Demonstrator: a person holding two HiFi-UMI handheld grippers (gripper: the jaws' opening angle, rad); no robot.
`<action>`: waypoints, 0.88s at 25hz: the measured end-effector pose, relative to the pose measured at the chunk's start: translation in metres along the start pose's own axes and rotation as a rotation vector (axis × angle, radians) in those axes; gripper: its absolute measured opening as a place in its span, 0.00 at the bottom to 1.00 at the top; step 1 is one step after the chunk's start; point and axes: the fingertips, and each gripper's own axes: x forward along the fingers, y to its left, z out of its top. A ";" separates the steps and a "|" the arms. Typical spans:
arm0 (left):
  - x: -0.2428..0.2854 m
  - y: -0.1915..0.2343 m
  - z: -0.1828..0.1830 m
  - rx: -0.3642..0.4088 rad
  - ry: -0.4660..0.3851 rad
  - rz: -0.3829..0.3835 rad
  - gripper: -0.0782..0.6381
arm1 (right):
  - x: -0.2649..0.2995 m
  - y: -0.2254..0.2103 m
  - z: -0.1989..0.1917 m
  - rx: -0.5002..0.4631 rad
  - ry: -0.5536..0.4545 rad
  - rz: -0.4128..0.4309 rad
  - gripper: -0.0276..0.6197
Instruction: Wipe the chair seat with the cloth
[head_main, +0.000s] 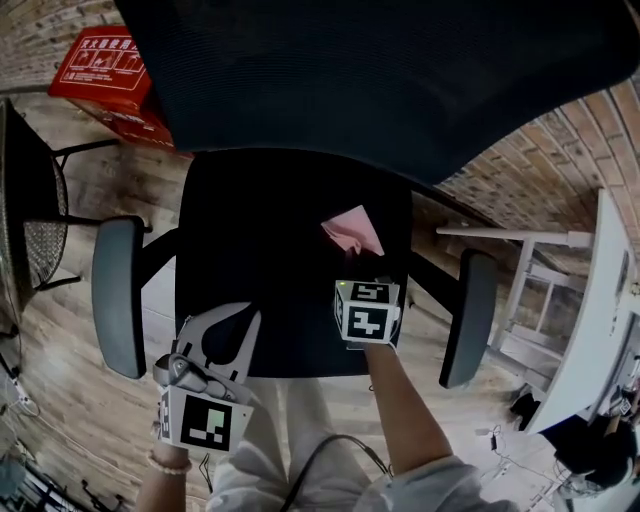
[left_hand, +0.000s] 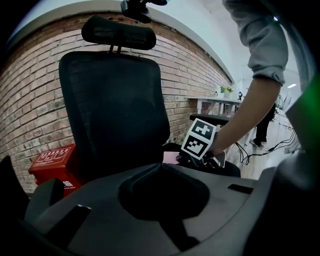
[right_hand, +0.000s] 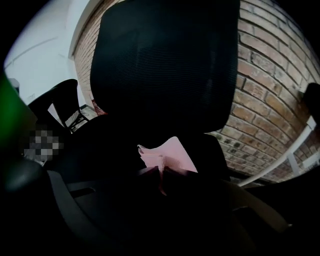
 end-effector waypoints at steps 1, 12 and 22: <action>0.001 -0.002 0.002 0.002 0.000 -0.006 0.13 | -0.004 -0.008 -0.005 0.016 0.005 -0.019 0.12; 0.003 -0.017 0.024 0.045 -0.011 -0.032 0.13 | -0.041 -0.069 -0.048 0.170 0.041 -0.143 0.12; -0.019 -0.005 0.011 0.019 -0.022 0.016 0.13 | -0.032 -0.025 -0.044 0.123 0.042 -0.033 0.12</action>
